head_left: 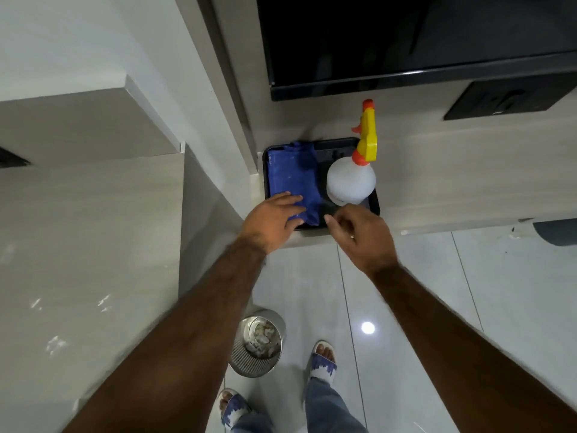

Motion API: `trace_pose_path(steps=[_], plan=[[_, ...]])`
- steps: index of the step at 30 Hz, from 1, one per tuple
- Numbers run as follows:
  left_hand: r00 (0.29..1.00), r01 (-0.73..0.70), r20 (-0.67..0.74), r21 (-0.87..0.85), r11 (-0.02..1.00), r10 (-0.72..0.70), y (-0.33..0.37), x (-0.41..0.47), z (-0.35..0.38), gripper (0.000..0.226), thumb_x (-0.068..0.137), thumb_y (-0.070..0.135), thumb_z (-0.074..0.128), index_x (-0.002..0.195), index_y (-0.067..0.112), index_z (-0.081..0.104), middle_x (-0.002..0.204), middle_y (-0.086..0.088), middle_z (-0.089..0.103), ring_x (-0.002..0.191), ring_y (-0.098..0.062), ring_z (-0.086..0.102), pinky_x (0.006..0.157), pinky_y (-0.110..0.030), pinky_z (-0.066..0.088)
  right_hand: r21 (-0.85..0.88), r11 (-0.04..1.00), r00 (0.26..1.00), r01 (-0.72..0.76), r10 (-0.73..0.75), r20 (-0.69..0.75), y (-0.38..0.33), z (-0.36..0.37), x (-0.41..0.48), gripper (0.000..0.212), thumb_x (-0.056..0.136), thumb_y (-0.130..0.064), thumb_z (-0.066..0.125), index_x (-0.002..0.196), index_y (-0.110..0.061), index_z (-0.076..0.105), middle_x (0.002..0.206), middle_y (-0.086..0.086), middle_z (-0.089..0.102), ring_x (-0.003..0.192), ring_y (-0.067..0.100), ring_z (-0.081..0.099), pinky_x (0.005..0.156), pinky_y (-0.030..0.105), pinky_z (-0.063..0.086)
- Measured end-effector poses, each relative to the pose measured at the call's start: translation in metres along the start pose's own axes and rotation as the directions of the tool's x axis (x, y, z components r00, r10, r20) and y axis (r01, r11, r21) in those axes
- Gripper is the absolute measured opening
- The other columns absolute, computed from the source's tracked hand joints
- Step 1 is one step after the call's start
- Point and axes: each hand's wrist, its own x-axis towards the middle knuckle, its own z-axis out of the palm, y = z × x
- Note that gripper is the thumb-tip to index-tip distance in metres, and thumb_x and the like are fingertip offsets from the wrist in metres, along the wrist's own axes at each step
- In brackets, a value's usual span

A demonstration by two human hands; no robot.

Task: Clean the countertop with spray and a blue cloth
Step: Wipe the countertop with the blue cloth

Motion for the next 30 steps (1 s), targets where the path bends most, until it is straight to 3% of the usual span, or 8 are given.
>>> trace_pose_path(steps=[5, 8, 12, 16, 19, 22, 27, 30], plan=[[0.951, 0.215, -0.160, -0.265, 0.940, -0.263, 0.016, 0.003, -0.019, 0.028, 0.103, 0.034, 0.051, 0.129, 0.029, 0.061, 0.122, -0.003, 0.071, 0.108, -0.022, 0.066, 0.098, -0.033, 0.052, 0.194, 0.971, 0.990, -0.140, 0.138, 0.019, -0.013, 0.010, 0.000, 0.017, 0.094, -0.018, 0.068, 0.105, -0.023, 0.056, 0.088, -0.010, 0.066, 0.083, 0.008, 0.068, 0.073, 0.020, 0.056], [0.890, 0.107, -0.315, -0.560, 0.821, -0.330, 0.021, -0.004, -0.047, 0.021, 0.100, 0.032, 0.056, 0.118, 0.025, 0.066, 0.101, 0.007, 0.073, 0.093, -0.007, 0.067, 0.086, -0.024, 0.054, 0.409, 0.885, 0.965, -0.220, 0.258, -0.039, -0.034, 0.017, 0.006, 0.026, 0.092, -0.023, 0.075, 0.104, -0.027, 0.053, 0.086, -0.010, 0.068, 0.082, 0.007, 0.071, 0.071, 0.018, 0.058], [0.880, -0.080, -0.283, -0.880, 0.467, -0.382, 0.013, -0.038, -0.088, 0.013, 0.101, 0.020, 0.055, 0.108, 0.016, 0.065, 0.099, 0.000, 0.075, 0.091, -0.013, 0.068, 0.082, -0.029, 0.057, 0.816, 0.446, 0.826, -0.368, 0.559, 0.068, -0.085, 0.032, 0.019, 0.044, 0.085, -0.041, 0.083, 0.109, -0.024, 0.051, 0.098, 0.000, 0.063, 0.082, 0.013, 0.067, 0.075, 0.037, 0.061], [0.860, -0.160, -0.198, -0.980, 0.119, -0.471, -0.019, -0.098, -0.113, 0.021, 0.100, 0.017, 0.054, 0.116, 0.009, 0.065, 0.108, -0.006, 0.073, 0.099, -0.019, 0.068, 0.089, -0.033, 0.055, 0.816, 0.190, 0.771, -0.546, 0.494, 0.401, -0.132, 0.059, 0.020, 0.080, 0.081, -0.063, 0.075, 0.142, -0.021, 0.045, 0.132, 0.002, 0.061, 0.114, 0.017, 0.065, 0.091, 0.035, 0.056], [0.863, -0.183, -0.116, -0.979, -0.088, -0.492, -0.049, -0.147, -0.124, 0.027, 0.103, 0.013, 0.047, 0.120, 0.007, 0.067, 0.113, -0.010, 0.073, 0.102, -0.022, 0.070, 0.089, -0.035, 0.057, 0.719, 0.303, 0.780, -0.626, 0.215, 0.588, -0.166, 0.085, 0.017, 0.056, 0.090, -0.059, 0.067, 0.132, -0.022, 0.062, 0.123, 0.005, 0.072, 0.115, 0.025, 0.068, 0.098, 0.042, 0.055], [0.871, -0.166, -0.044, -0.964, -0.209, -0.489, -0.079, -0.203, -0.134, 0.028, 0.103, 0.014, 0.045, 0.116, 0.004, 0.068, 0.107, -0.015, 0.075, 0.096, -0.027, 0.073, 0.086, -0.037, 0.059, 0.655, 0.543, 0.765, -0.525, -0.036, 0.643, -0.207, 0.118, 0.013, 0.039, 0.092, -0.031, 0.075, 0.129, -0.026, 0.067, 0.116, -0.006, 0.071, 0.112, 0.011, 0.066, 0.099, 0.029, 0.051], [0.851, -0.157, 0.011, -0.948, -0.275, -0.525, -0.130, -0.294, -0.147, 0.036, 0.100, 0.031, 0.048, 0.109, 0.009, 0.075, 0.103, -0.014, 0.075, 0.095, -0.027, 0.073, 0.080, -0.035, 0.058, 0.589, 0.682, 0.494, -0.432, -0.368, 0.788, -0.284, 0.171, 0.004, 0.039, 0.091, -0.020, 0.076, 0.129, -0.018, 0.070, 0.132, 0.002, 0.072, 0.127, 0.017, 0.065, 0.111, 0.033, 0.050], [0.777, -0.360, -0.015, -0.831, -0.424, -0.629, -0.156, -0.340, -0.150, 0.054, 0.093, 0.049, 0.056, 0.119, 0.005, 0.072, 0.114, -0.019, 0.071, 0.107, -0.031, 0.069, 0.093, -0.042, 0.056, 0.560, 0.678, 0.478, -0.476, -0.335, 0.812, -0.335, 0.213, -0.008, 0.027, 0.092, -0.025, 0.075, 0.116, -0.013, 0.075, 0.123, 0.012, 0.075, 0.115, 0.025, 0.071, 0.106, 0.048, 0.052]])
